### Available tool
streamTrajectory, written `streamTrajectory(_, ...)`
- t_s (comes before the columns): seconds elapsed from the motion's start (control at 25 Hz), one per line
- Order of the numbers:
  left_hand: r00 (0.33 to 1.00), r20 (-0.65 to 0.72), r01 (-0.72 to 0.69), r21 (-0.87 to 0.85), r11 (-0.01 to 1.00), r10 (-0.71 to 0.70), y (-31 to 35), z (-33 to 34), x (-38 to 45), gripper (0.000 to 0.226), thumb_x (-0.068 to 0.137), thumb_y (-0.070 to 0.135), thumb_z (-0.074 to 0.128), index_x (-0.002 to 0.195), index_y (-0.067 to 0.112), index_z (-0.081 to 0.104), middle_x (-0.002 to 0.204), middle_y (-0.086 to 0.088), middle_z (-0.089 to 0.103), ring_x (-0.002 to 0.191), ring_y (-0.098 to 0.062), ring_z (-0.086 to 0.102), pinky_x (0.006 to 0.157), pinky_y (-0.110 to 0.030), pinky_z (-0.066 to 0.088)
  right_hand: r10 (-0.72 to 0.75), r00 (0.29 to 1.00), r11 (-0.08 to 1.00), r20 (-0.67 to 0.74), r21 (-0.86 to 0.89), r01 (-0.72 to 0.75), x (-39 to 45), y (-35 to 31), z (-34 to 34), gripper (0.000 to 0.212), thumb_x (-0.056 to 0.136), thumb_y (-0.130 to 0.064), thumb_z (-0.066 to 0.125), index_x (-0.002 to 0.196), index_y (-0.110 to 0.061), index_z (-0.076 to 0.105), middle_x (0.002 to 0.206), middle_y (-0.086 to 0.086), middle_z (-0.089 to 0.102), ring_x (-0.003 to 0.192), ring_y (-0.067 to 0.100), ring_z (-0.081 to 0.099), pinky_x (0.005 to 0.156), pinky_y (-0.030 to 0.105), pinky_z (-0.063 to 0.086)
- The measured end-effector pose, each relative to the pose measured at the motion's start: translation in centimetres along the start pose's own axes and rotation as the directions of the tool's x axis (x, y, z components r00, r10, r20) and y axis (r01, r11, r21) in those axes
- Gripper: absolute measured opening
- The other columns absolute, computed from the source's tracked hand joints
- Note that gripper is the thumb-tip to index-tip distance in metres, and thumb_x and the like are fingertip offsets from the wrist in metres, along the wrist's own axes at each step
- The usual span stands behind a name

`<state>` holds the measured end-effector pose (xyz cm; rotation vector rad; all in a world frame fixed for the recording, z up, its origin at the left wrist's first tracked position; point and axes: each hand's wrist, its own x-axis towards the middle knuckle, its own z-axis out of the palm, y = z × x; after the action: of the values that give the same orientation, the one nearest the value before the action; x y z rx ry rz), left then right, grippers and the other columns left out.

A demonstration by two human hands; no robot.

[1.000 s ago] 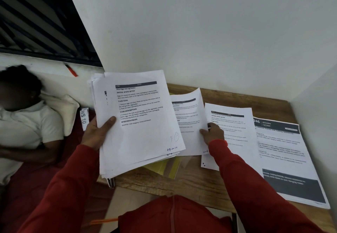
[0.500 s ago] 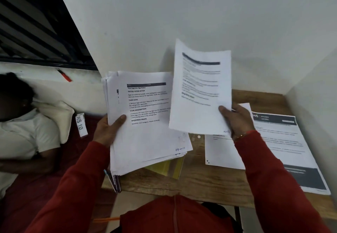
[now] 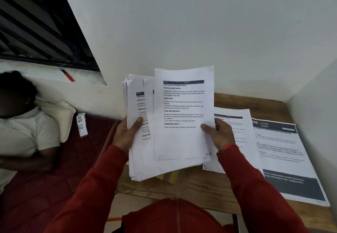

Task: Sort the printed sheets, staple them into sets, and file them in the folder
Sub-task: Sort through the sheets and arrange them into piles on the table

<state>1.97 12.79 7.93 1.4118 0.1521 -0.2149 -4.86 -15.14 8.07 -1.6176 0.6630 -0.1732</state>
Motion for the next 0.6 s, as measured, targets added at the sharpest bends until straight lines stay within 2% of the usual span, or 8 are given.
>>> streamTrajectory(0.12,0.997,-0.077,-0.022,0.007,1.0,0.023,0.7,-2.3,0.2,0.02,0.091,0.016,0.063,0.11,0.012,0.065,0.106,-0.008,0.072,0.089,-0.018,0.071,0.079,-0.032,0.059,0.019,0.994,1.0,-0.109,-0.012,-0.02,1.7,0.4,-2.1,0.036,0.076,-0.002,0.077,0.108,-0.012,0.065,0.104,0.007,0.07,0.09,0.022,0.065,0.08,0.03,0.05)
streamTrajectory(0.16,0.993,-0.107,-0.039,0.018,0.999,0.041,1.0,-3.4,0.0,0.019,0.092,0.017,0.063,0.11,0.013,0.065,0.107,-0.007,0.071,0.089,-0.016,0.071,0.08,-0.031,0.059,0.037,0.99,0.999,-0.138,0.0,-0.038,2.1,0.3,-2.6,0.043,0.075,0.002,0.076,0.114,-0.01,0.063,0.106,0.008,0.068,0.092,0.023,0.064,0.082,0.03,0.049)
streamTrajectory(0.28,0.977,-0.194,-0.088,0.022,0.996,0.091,2.1,-7.0,-0.8,0.018,0.093,0.016,0.061,0.11,0.015,0.064,0.101,0.003,0.073,0.08,-0.008,0.071,0.072,-0.023,0.059,0.066,0.984,0.996,-0.164,-0.043,-0.074,3.5,0.6,-2.8,0.057,0.073,0.009,0.075,0.125,-0.006,0.056,0.113,0.011,0.064,0.098,0.023,0.06,0.086,0.031,0.046)
streamTrajectory(0.4,0.955,-0.267,-0.121,0.057,0.991,0.132,3.5,-10.1,-1.9,0.017,0.094,0.016,0.06,0.109,0.016,0.067,0.091,0.01,0.075,0.079,-0.006,0.071,0.072,-0.024,0.059,0.045,0.993,0.974,-0.105,-0.215,-0.067,4.1,1.7,-0.9,0.06,0.073,0.006,0.076,0.127,-0.01,0.055,0.123,0.011,0.061,0.108,0.028,0.059,0.091,0.034,0.047)
streamTrajectory(0.52,0.944,-0.294,-0.14,0.043,0.989,0.147,4.4,-11.7,-2.8,0.018,0.093,0.017,0.06,0.095,0.025,0.076,0.097,0.006,0.075,0.084,-0.011,0.072,0.077,-0.03,0.059,0.045,0.999,0.945,-0.001,-0.325,-0.043,3.8,3.2,1.9,0.056,0.075,0.003,0.074,0.125,-0.012,0.055,0.123,0.011,0.062,0.109,0.03,0.059,0.087,0.029,0.044)
streamTrajectory(0.6,0.943,-0.296,-0.154,0.026,0.988,0.154,4.8,-11.1,-3.4,0.02,0.094,0.013,0.058,0.094,0.022,0.075,0.095,0.007,0.075,0.082,-0.01,0.072,0.074,-0.028,0.06,0.051,0.997,0.934,0.05,-0.357,-0.03,3.4,4.2,3.4,0.058,0.074,0.004,0.074,0.126,-0.01,0.054,0.123,0.014,0.063,0.11,0.031,0.059,0.088,0.027,0.042)
